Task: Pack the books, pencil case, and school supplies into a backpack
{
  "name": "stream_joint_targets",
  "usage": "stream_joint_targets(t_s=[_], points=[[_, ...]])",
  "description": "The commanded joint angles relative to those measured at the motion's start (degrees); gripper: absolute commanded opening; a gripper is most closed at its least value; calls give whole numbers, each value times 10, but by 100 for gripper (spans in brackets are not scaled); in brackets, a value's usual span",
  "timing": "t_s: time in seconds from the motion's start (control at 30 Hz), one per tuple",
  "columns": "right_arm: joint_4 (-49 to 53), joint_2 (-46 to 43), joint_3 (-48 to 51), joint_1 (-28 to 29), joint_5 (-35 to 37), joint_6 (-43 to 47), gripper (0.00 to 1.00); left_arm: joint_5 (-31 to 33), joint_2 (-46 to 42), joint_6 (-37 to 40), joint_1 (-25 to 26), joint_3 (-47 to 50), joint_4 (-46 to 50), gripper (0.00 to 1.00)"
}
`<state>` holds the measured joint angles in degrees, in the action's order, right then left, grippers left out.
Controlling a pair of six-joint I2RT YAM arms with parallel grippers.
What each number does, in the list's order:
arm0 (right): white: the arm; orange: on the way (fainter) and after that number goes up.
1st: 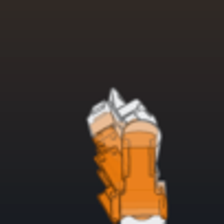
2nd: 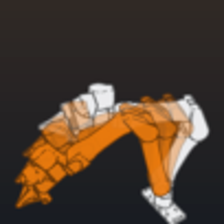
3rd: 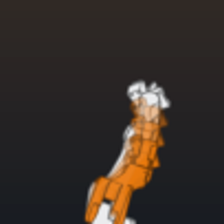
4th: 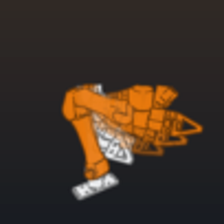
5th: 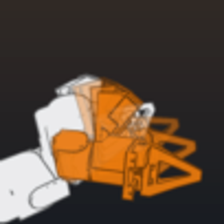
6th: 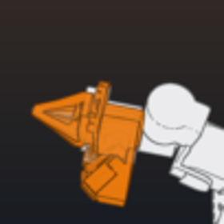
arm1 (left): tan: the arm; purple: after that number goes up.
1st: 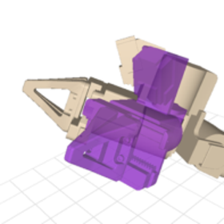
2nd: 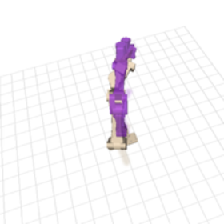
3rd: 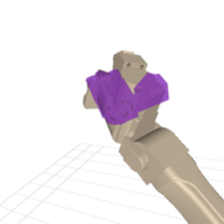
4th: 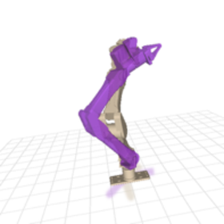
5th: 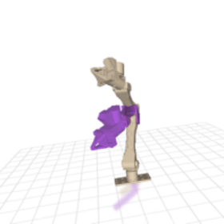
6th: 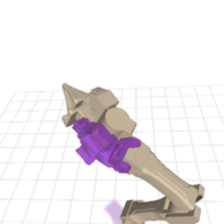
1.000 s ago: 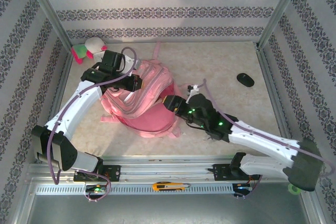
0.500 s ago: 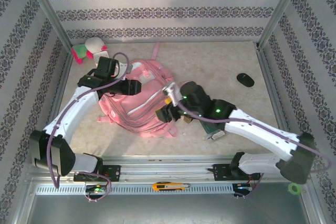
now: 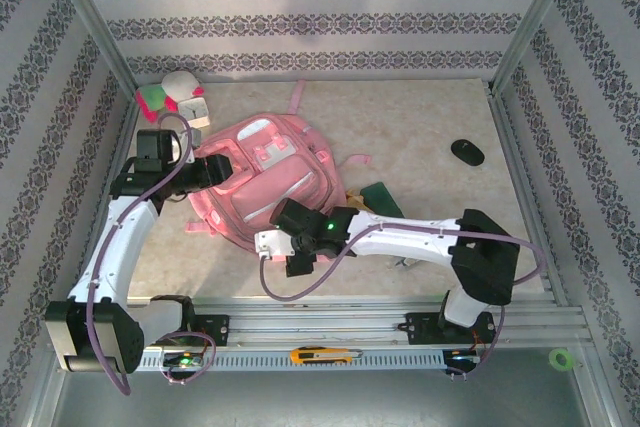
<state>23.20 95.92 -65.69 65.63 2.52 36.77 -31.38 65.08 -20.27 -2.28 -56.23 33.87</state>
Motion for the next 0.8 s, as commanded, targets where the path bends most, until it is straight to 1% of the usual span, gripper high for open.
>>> stream_joint_targets(t_s=[0.0, 0.07, 0.1, 0.17, 0.27, 0.3, 0.33, 0.37, 0.4, 0.5, 0.6, 0.7, 0.77], points=[[-89, 23, 20, -7, 61, 73, 89, -16, -15, -11, -11, 7, -22, 63], [-123, 35, 34, -14, 72, 73, 85, -12, -19, -9, -12, 12, -22, 63], [-137, 39, 43, -19, 72, 75, 78, -8, -22, -9, -12, 16, -27, 63], [-153, 43, 55, -26, 81, 81, 69, -2, -28, -16, -13, 28, -37, 61], [-155, 37, 64, -27, 104, 108, 49, 5, -30, -30, -20, 37, -39, 59], [-151, 30, 65, -28, 109, 118, 40, 5, -29, -32, -21, 41, -39, 59], [-145, 21, 65, -30, 107, 129, 25, 3, -27, -34, -23, 43, -39, 59], [-137, 10, 64, -31, 104, 140, 8, 1, -27, -35, -22, 45, -39, 59], [-125, -5, 60, -34, 95, 153, 0, 0, -27, -36, -22, 48, -39, 59], [-57, -60, 24, -50, 56, 178, 0, 2, -35, -40, -23, 58, -44, 58], [11, -102, -43, -89, 13, 171, 0, 4, -57, -52, -23, 80, -69, 57], [56, -120, -103, -128, -31, 182, 0, -3, -87, -66, -24, 112, -112, 56], [74, -121, -136, -156, -57, 187, 0, -18, -106, -67, -24, 133, -143, 56]])
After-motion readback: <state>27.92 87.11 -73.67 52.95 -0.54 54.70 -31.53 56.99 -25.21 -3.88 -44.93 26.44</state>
